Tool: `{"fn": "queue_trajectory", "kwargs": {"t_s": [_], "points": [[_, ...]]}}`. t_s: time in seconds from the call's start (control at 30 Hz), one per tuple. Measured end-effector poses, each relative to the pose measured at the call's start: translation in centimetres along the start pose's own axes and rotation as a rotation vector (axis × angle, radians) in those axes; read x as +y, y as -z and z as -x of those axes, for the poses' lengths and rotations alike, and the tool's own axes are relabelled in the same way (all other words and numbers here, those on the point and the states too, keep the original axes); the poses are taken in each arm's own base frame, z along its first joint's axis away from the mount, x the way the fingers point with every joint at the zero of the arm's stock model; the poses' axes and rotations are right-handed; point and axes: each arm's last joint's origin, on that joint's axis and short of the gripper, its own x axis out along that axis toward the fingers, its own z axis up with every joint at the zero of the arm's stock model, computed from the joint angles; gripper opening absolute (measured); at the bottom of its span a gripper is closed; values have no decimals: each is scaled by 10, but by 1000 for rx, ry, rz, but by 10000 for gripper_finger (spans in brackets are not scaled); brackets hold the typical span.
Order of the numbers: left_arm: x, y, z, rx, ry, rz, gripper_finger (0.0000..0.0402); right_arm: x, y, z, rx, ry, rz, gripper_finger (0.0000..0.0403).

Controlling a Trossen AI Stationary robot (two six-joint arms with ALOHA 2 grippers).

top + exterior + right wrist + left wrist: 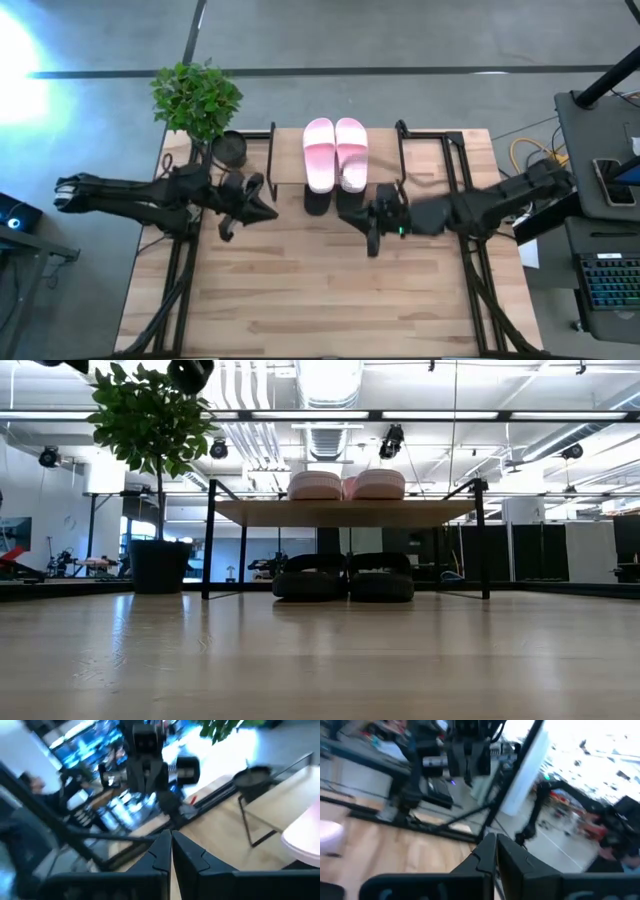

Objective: Pick and place slides into the shelf
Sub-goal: Return to Home Position

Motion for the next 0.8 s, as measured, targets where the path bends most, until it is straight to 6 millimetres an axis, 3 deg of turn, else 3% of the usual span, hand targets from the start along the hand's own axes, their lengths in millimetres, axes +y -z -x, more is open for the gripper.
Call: {"fn": "queue_trajectory", "kwargs": {"t_s": [0.17, 0.37, 0.57, 0.8], "points": [[14, -8, 8, -48, -102, -10, 0, -48, -9, 0, 101, -76, 36, 9], [40, -15, 13, -113, -310, 16, 0, -109, -7, 35, 117, -125, 16, 9], [59, -15, 12, -116, -389, 67, 0, -143, 12, 83, 9, -123, 5, 9], [60, 0, 10, -72, -380, 73, 0, -171, 53, 101, -75, -109, -13, 9]]}}
